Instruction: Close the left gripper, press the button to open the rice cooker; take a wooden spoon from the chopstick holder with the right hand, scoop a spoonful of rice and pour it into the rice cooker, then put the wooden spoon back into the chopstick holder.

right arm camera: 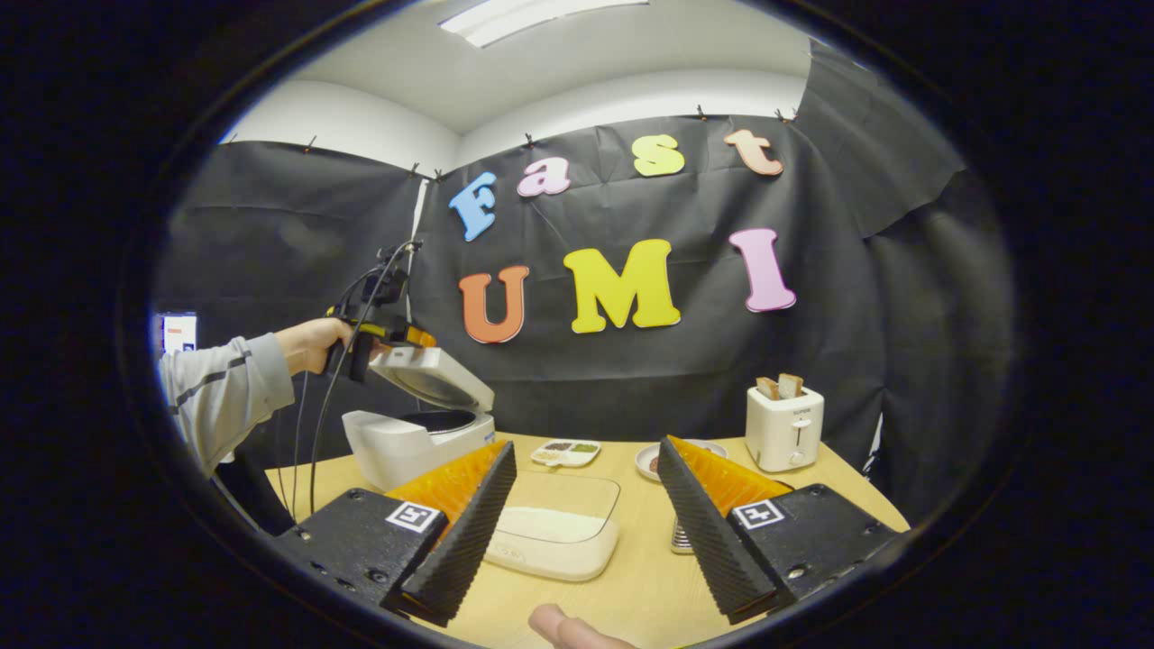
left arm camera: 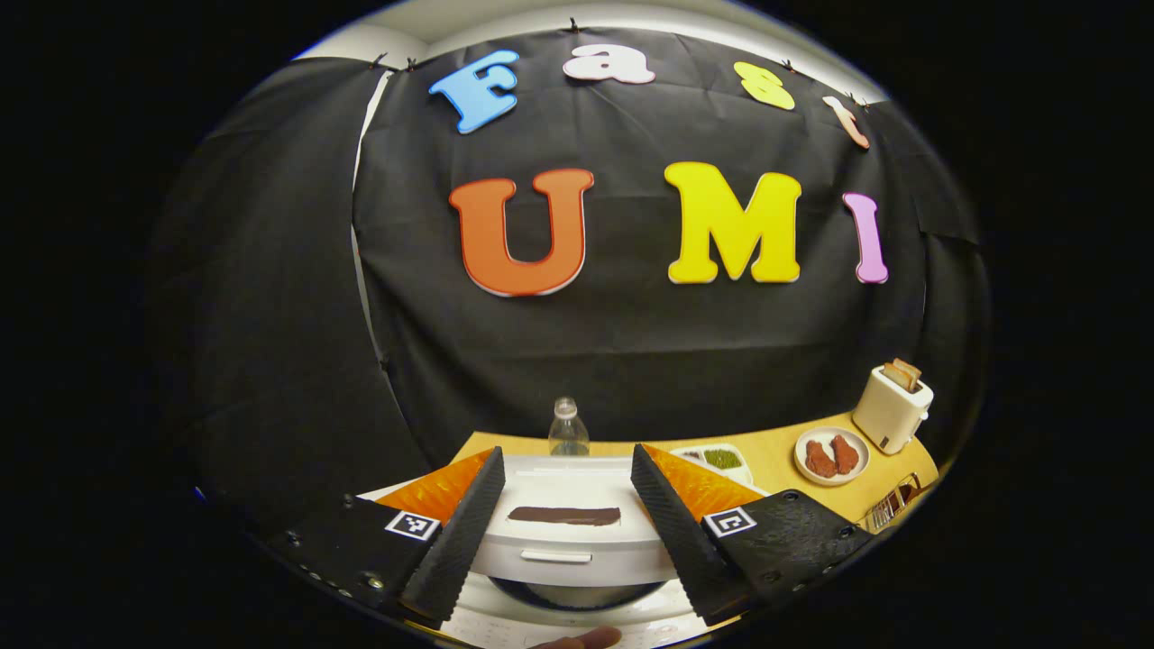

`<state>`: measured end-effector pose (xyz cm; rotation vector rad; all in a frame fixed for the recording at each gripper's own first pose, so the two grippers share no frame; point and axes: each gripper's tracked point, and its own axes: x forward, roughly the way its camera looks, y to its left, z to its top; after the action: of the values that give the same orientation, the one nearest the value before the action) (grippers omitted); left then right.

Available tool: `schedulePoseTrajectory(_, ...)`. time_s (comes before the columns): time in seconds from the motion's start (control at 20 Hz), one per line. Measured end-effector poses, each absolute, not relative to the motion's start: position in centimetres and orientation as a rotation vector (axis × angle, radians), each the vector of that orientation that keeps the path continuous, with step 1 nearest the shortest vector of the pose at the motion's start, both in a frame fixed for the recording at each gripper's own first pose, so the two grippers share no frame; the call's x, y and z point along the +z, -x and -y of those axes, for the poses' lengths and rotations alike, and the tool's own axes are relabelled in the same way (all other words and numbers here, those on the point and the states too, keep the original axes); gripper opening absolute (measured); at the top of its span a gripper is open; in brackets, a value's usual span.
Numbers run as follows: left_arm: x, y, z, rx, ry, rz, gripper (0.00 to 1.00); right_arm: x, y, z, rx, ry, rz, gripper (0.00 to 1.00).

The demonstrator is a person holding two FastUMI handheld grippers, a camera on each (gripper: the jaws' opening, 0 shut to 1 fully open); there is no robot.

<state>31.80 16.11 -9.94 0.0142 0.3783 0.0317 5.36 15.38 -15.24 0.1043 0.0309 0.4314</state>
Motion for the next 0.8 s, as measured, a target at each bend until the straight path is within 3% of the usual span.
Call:
schedulePoseTrajectory(0.05,-10.6,-31.0,-16.1,0.030,0.002,-0.382,0.91,-15.3,-5.0,-15.3,0.434,-0.110,-0.033,0.96)
schedulePoseTrajectory(0.15,-11.6,-29.5,-16.1,0.030,0.006,-0.398,0.91,-15.4,-4.1,-15.1,0.439,-0.113,-0.038,1.00)
schedulePoseTrajectory(0.6,-17.2,-24.4,-14.6,0.010,0.035,-0.629,0.91,-16.1,-3.1,-16.0,0.469,-0.108,-0.059,0.96)
schedulePoseTrajectory(0.75,-17.5,-23.8,-14.5,0.000,0.019,-0.632,0.92,-16.3,-3.3,-16.1,0.477,-0.120,-0.066,0.96)
schedulePoseTrajectory(0.8,-17.4,-23.6,-14.7,0.000,0.028,-0.635,0.92,-16.6,-3.4,-16.2,0.479,-0.129,-0.074,1.00)
